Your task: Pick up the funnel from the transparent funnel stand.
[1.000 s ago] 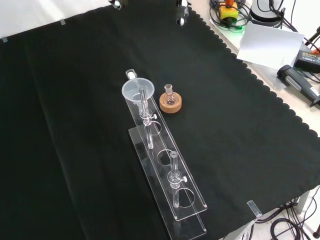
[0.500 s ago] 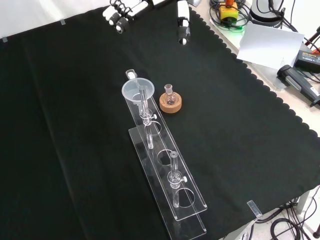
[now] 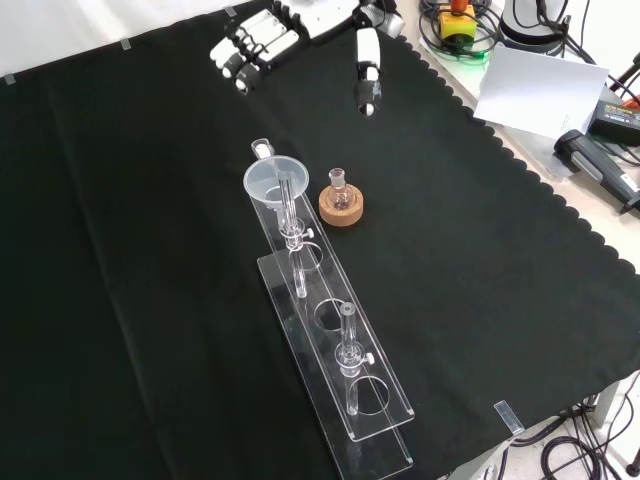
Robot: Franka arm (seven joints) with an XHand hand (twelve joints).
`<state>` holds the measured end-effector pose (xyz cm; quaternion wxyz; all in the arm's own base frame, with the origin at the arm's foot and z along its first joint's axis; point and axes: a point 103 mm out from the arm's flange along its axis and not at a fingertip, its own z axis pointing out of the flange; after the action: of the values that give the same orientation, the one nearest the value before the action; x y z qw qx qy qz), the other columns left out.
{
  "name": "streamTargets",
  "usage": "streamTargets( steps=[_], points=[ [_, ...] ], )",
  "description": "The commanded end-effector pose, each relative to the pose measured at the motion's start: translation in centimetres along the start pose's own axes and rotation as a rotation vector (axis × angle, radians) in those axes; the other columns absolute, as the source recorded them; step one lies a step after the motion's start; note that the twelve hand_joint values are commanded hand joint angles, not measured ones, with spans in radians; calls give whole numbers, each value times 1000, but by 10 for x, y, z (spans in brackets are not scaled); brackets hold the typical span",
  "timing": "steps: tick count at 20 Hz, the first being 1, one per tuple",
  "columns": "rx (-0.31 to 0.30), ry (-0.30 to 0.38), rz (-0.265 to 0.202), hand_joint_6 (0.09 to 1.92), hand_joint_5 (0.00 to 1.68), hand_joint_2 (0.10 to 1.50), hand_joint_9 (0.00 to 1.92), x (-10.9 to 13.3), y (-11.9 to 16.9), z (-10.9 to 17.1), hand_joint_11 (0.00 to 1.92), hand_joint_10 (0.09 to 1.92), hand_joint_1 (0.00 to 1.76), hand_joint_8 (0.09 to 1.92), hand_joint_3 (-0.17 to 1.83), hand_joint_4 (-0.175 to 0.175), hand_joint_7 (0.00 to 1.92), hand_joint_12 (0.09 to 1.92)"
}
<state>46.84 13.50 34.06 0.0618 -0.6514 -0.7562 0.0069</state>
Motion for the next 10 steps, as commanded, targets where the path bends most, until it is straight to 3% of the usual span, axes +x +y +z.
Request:
streamTargets(
  steps=[1,10],
  points=[
    [21,-5,13,87,0,612,0,8,11,19,0,87,363,87,74,28,0,87],
    [66,-17,39,87,0,643,0,6,37,38,0,87,432,87,79,16,0,87]
  ],
)
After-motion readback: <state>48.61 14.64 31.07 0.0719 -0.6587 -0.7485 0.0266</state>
